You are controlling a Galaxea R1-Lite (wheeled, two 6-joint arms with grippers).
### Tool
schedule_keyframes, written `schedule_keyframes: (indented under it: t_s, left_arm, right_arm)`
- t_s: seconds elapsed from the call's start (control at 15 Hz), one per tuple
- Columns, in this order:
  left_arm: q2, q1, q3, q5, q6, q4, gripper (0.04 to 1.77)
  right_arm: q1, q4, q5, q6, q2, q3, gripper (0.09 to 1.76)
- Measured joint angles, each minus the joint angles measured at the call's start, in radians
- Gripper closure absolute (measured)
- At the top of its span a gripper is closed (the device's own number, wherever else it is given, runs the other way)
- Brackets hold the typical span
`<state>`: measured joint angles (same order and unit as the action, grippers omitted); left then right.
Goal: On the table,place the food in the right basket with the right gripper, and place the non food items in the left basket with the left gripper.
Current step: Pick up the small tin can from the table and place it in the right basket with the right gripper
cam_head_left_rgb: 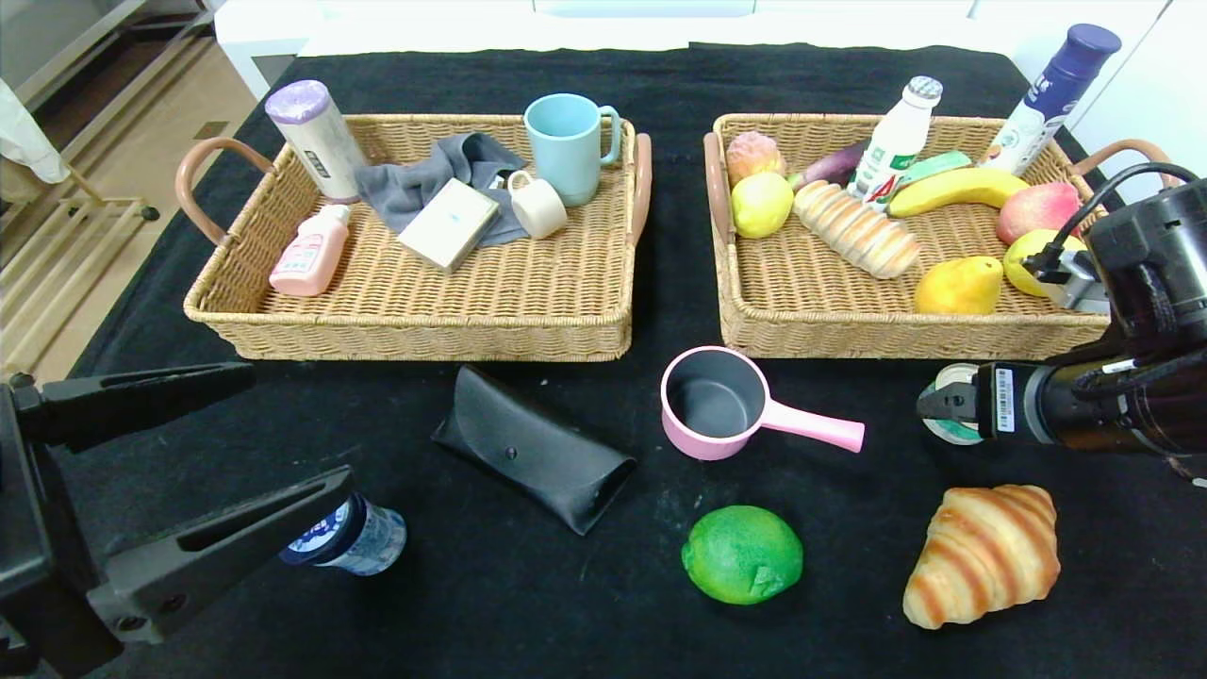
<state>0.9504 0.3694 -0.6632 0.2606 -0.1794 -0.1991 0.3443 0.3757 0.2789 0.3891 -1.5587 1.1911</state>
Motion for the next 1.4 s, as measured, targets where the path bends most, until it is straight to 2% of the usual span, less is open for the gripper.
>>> schedule_keyframes:
  t_s: [0.67, 1.4]
  left_arm:
    - [-0.006, 0.001, 0.001, 0.001, -0.002, 0.006, 0.09]
    - [-0.015, 0.002, 0.002, 0.003, -0.005, 0.003, 0.09]
  right_arm:
    - [-0.029, 0.026, 0.000, -0.012, -0.091, 0.106, 0.14]
    - [-0.035, 0.026, -0.003, -0.011, -0.122, 0.105, 0.14]
